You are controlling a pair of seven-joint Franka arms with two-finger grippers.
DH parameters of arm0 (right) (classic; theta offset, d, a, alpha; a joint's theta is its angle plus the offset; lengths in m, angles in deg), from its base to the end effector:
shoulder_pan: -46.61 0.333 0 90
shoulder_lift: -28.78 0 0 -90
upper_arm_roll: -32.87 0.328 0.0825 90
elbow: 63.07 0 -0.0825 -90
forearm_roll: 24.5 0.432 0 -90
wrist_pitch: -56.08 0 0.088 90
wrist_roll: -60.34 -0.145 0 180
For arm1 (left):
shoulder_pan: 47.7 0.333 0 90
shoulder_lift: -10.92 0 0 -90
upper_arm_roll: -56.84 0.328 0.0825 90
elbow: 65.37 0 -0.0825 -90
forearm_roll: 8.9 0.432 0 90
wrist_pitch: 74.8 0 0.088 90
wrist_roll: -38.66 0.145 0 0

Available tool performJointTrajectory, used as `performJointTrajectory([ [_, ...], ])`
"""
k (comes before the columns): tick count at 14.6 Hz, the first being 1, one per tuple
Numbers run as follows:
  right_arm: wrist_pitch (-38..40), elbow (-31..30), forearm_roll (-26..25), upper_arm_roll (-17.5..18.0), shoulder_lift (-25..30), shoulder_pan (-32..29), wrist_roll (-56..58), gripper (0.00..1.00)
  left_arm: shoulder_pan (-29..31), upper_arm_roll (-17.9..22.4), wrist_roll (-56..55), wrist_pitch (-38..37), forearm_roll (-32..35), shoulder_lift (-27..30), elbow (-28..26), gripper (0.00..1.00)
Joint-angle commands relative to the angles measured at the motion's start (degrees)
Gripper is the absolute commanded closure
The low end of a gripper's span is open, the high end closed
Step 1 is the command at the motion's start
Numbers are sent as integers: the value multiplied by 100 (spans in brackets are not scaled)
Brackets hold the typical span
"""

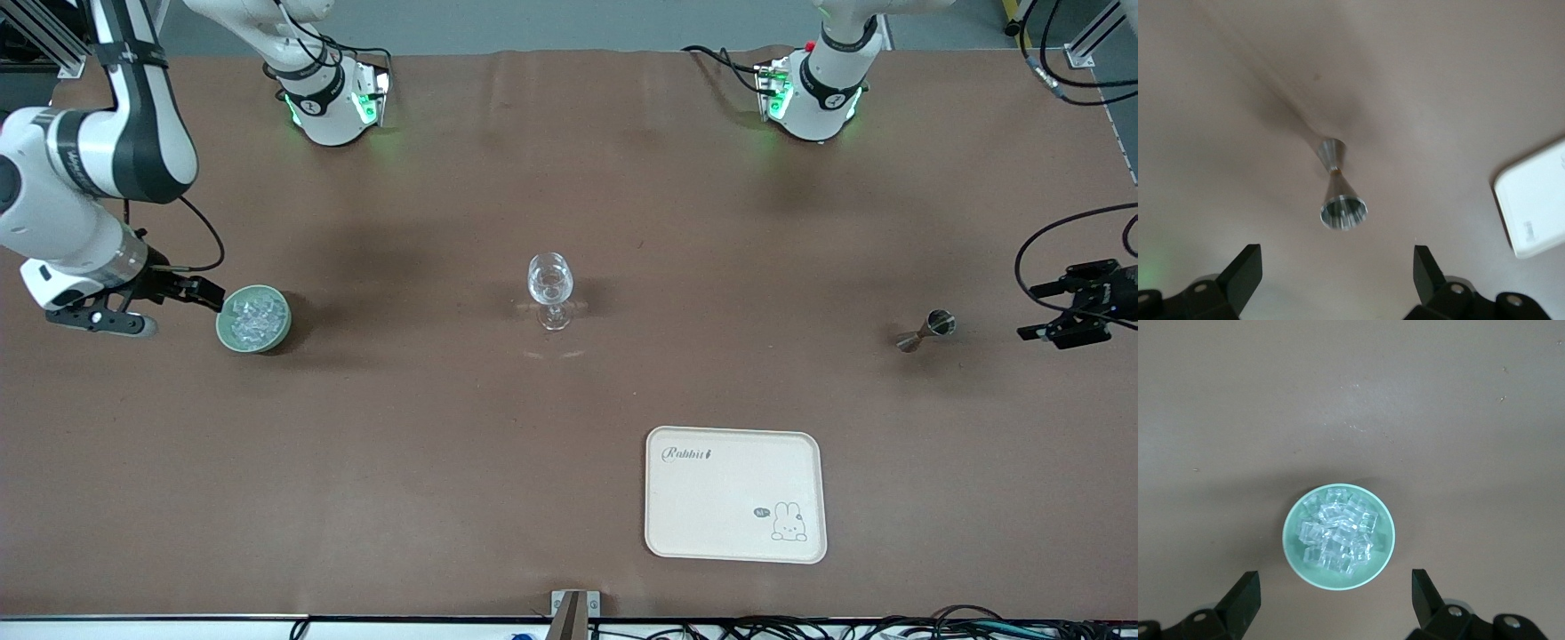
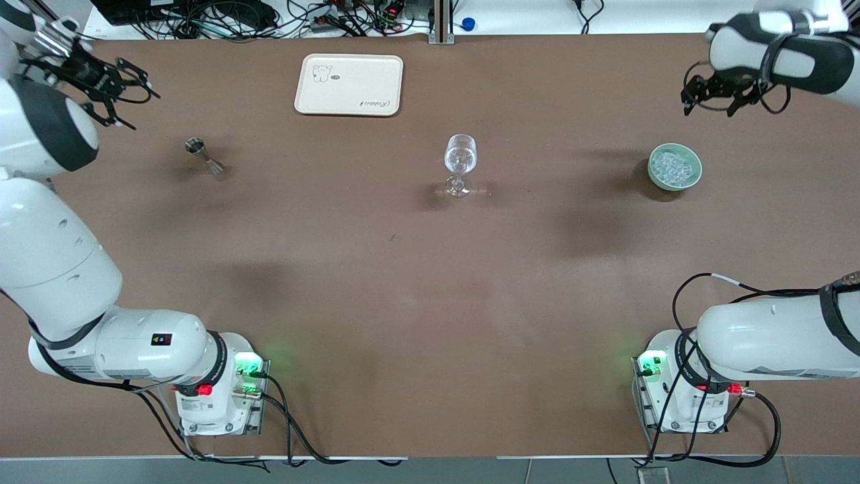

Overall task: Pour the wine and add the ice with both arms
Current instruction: 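Reach the right gripper to the ice while the left gripper reaches the jigger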

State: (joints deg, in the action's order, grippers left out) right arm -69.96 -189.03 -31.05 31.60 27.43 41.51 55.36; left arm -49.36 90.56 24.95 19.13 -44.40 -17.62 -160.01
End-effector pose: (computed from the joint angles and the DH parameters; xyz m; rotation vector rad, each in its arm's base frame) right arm 0.5645 -0.0705 0.3162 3.0431 -0.1977 -0.0355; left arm 0.6129 0.2529 0.2939 2.4024 1.2741 -0.4776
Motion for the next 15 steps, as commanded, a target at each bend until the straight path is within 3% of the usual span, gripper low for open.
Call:
performJointTrajectory([
  [1,-499,-473,-188,49,83,-140,85,0,-54,143,-543,-33,-439,-493,131,0],
  [6,-1650,-1150,-373,57,-268,-228,76,1,-37,344,-1046,-33,-1255,-1161,227,0],
  [9,-1898,-1168,-391,57,-514,-377,321,5,-54,345,-1011,-42,-1512,-1478,210,0],
  [12,-2074,-1212,-391,57,-673,-500,577,15,-2,336,-932,-234,-1731,-1689,148,0],
  [15,-2302,-1387,-391,57,-700,-483,569,20,227,336,-624,-814,-2354,-2049,148,0],
])
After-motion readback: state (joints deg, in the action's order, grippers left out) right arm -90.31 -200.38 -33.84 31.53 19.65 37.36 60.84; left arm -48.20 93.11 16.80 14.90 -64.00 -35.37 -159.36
